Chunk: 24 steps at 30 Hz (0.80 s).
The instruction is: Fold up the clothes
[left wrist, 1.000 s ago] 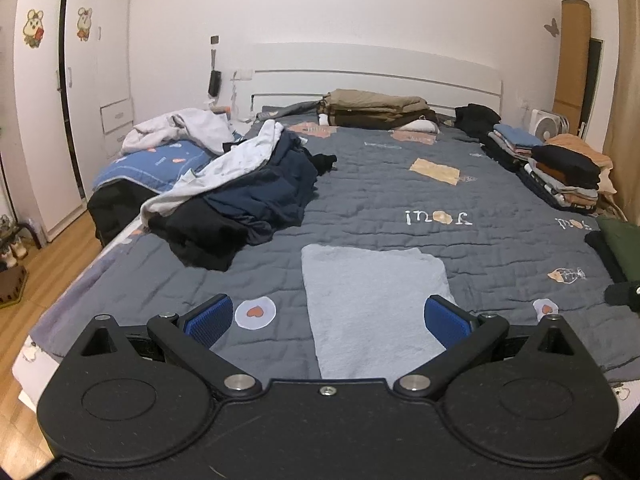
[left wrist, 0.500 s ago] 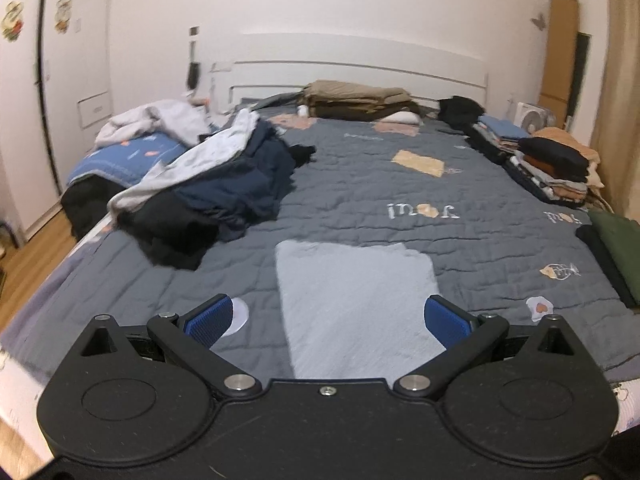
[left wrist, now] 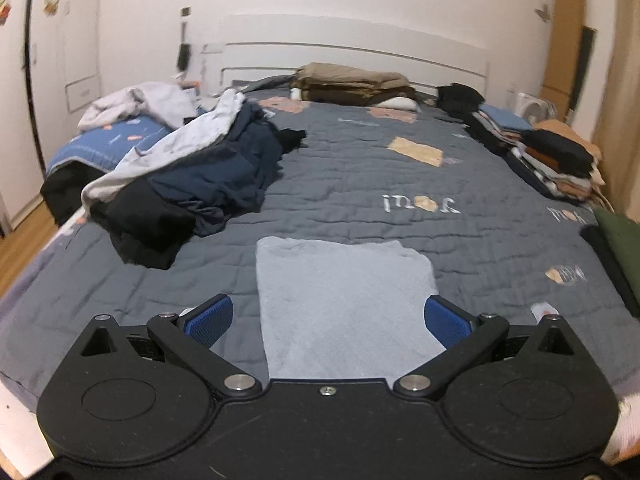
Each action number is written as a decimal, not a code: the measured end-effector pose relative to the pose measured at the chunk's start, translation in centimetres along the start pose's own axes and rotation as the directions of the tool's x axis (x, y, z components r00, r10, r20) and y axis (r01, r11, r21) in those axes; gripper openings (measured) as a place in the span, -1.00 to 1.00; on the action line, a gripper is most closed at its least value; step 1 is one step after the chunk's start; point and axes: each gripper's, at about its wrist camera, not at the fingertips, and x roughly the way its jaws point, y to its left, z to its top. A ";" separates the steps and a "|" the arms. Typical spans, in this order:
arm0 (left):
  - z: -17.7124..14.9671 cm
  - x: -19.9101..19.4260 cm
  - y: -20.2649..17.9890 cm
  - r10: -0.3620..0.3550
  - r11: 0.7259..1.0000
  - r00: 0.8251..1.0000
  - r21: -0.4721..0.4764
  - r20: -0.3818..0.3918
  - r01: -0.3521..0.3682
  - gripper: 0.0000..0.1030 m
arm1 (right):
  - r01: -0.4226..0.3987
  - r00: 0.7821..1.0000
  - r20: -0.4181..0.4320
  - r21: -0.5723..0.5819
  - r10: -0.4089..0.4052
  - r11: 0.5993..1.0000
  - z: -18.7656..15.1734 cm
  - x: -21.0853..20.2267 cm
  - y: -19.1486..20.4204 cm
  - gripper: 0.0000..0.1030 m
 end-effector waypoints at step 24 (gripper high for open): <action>2.2 17.5 10.0 -0.228 0.973 0.963 -0.059 -0.146 0.221 0.83 | -0.054 0.988 -0.138 0.130 0.072 0.990 -1.1 13.4 -2.5 0.20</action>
